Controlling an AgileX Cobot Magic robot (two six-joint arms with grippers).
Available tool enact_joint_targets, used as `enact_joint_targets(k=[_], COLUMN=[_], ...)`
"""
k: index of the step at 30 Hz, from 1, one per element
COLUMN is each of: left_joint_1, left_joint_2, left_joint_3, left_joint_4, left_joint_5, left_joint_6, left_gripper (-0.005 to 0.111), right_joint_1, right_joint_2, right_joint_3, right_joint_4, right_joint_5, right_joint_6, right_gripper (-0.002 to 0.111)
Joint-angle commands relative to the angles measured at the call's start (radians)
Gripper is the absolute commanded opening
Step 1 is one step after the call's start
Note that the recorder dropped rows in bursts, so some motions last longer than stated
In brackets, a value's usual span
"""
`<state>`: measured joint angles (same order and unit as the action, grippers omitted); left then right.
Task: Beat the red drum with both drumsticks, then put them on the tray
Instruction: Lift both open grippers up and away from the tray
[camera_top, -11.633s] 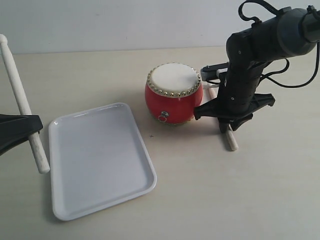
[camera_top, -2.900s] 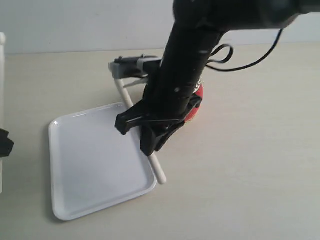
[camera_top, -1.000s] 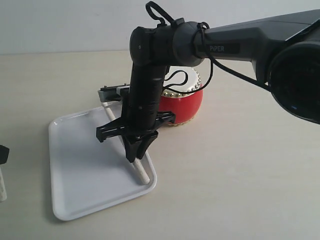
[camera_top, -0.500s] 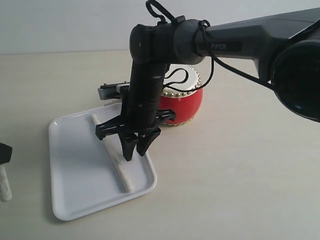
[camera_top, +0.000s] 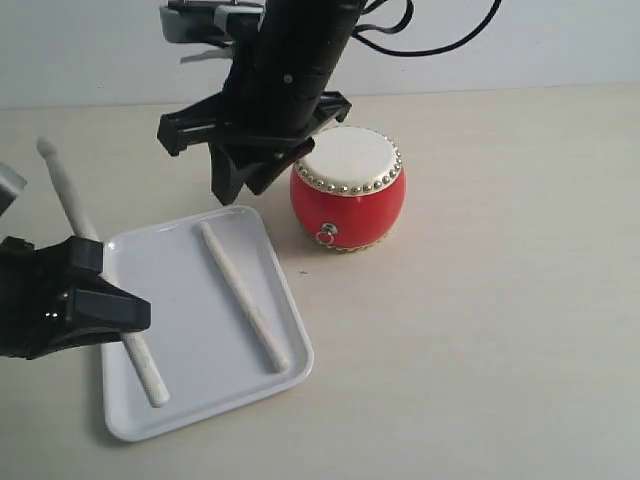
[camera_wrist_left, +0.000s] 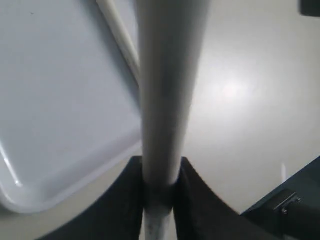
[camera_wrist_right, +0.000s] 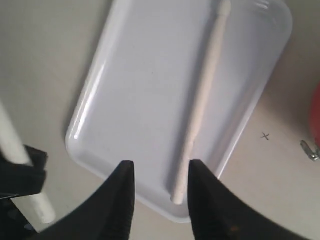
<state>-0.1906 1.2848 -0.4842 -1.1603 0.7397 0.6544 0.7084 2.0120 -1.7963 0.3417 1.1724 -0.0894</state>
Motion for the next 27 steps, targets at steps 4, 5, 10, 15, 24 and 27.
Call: enact_joint_targets(k=[4, 5, 10, 15, 24, 27], left_joint_1=[0.002, 0.002, 0.002, 0.002, 0.002, 0.002], left_joint_2=[0.199, 0.219, 0.290, 0.342, 0.402, 0.420], left_joint_3=[-0.074, -0.092, -0.198, -0.242, -0.242, -0.242], left_joint_4=[-0.101, -0.100, 0.021, 0.157, 0.155, 0.155], left_joint_5=[-0.003, 0.004, 0.010, 0.032, 0.018, 0.021], left_joint_6=[0.043, 0.036, -0.097, -0.237, -0.241, -0.241], left_gripper=[0.000, 0.000, 0.000, 0.000, 0.008, 0.014], right_joint_1=[0.001, 0.001, 0.001, 0.001, 0.001, 0.001], right_joint_2=[-0.061, -0.061, -0.061, -0.061, -0.061, -0.061], right_joint_3=[-0.005, -0.005, -0.005, -0.005, -0.005, -0.005], right_joint_4=[-0.002, -0.002, -0.005, -0.040, -0.046, -0.046], right_joint_5=[-0.024, -0.024, -0.026, -0.026, -0.038, -0.038], right_joint_6=[-0.020, -0.020, -0.020, -0.021, -0.021, -0.021], right_gripper=[0.035, 0.035, 0.035, 0.035, 0.035, 0.035])
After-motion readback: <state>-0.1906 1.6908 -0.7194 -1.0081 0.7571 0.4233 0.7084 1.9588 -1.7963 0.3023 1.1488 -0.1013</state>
